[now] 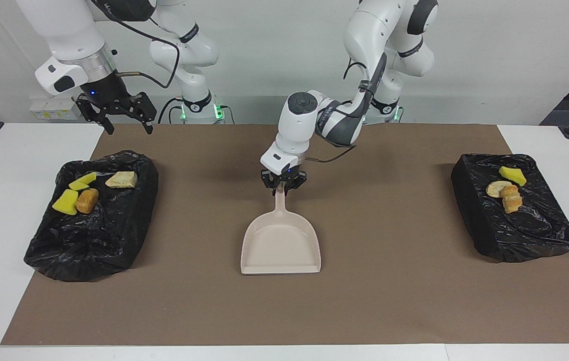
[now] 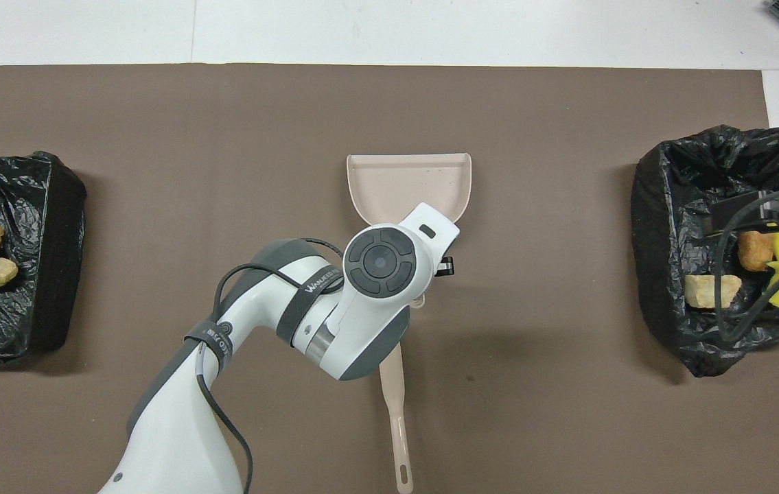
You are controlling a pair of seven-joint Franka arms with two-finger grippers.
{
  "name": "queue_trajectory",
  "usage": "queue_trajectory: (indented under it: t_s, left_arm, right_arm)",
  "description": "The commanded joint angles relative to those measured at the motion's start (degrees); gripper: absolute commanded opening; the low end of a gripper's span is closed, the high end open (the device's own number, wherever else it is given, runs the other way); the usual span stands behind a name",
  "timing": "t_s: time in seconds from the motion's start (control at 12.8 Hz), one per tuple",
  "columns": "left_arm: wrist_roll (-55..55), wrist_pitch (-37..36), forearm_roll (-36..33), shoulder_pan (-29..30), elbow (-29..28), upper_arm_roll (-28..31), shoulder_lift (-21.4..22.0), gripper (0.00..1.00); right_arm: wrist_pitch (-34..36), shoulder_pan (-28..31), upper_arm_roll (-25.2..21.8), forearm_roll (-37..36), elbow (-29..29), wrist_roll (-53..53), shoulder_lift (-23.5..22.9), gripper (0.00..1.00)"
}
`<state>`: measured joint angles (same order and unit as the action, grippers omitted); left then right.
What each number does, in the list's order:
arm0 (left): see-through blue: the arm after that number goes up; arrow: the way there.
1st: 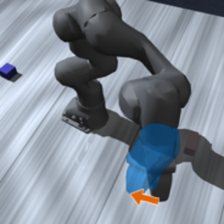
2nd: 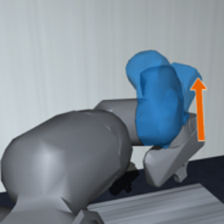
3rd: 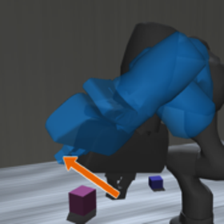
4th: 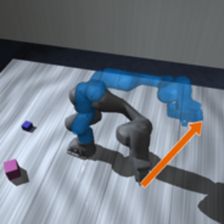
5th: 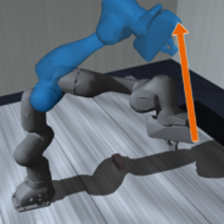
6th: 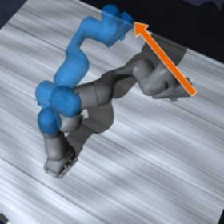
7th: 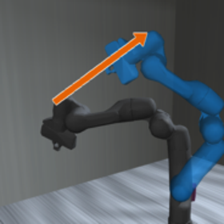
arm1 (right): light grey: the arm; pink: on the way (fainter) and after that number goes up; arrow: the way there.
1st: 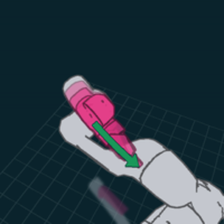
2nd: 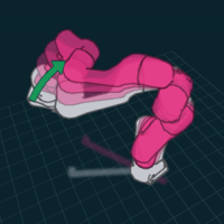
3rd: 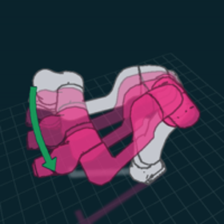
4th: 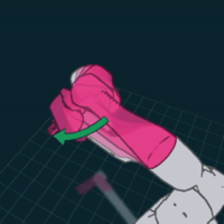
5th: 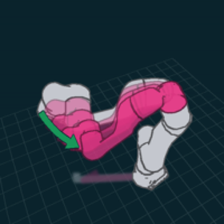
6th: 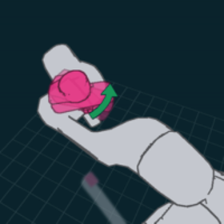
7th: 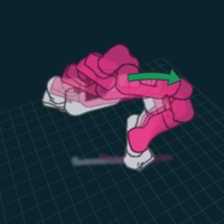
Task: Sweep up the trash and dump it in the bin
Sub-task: 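Bring the emptied dustpan back to the mat center with the left gripper, then release the dustpan and withdraw the left gripper toward its bin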
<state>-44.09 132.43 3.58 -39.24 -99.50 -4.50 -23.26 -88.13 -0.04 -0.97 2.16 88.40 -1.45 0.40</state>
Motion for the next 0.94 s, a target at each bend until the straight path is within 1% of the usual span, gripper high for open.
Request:
queue_trajectory:
  t_s: [0.0, 0.08, 0.16, 0.39, 0.55, 0.63, 0.7, 0.86]
  left_arm:
    - [-1.96, 0.03, 0.38, -0.05, -1.22, 1.16, 0.85, 1.00]
    - [-1.61, -1.11, 0.29, 1.34, -1.13, 1.94, 2.15, 1.00]
    - [-0.22, -2.77, 0.29, 2.75, -1.13, 2.38, 4.52, 1.00]
    - [8.47, -12.25, 0.29, 9.85, -0.95, 3.00, 10.15, 1.00]
    - [17.24, -18.75, 0.29, 14.87, -1.57, 3.00, 14.27, 1.00]
    - [21.29, -21.92, 0.29, 17.50, -3.14, 3.00, 17.25, 1.00]
    - [26.03, -23.08, 0.29, 20.05, -5.76, 3.00, 20.15, 1.00]
    - [31.94, -23.53, 0.29, 24.53, -10.60, 3.00, 25.00, 1.00]
  right_arm:
    - [-0.38, 0.57, 0.27, 1.36, 0.81, -0.49, 0.92, 1.00]
    - [-0.38, 0.48, 0.27, 1.36, 0.81, -0.49, 0.92, 1.00]
    - [-0.38, 0.57, 0.27, 1.36, 0.81, -0.57, 0.92, 1.00]
    - [-0.38, 0.57, 0.27, 1.36, 0.81, -0.57, 0.92, 1.00]
    - [-0.38, 0.57, 0.27, 1.36, 0.81, -0.49, 0.92, 1.00]
    - [-0.38, 0.57, 0.27, 1.36, 0.81, -0.49, 0.92, 1.00]
    - [-0.38, 0.48, 0.27, 1.36, 0.81, -0.49, 0.92, 1.00]
    - [-0.38, 0.57, 0.27, 1.36, 0.81, -0.57, 0.92, 1.00]
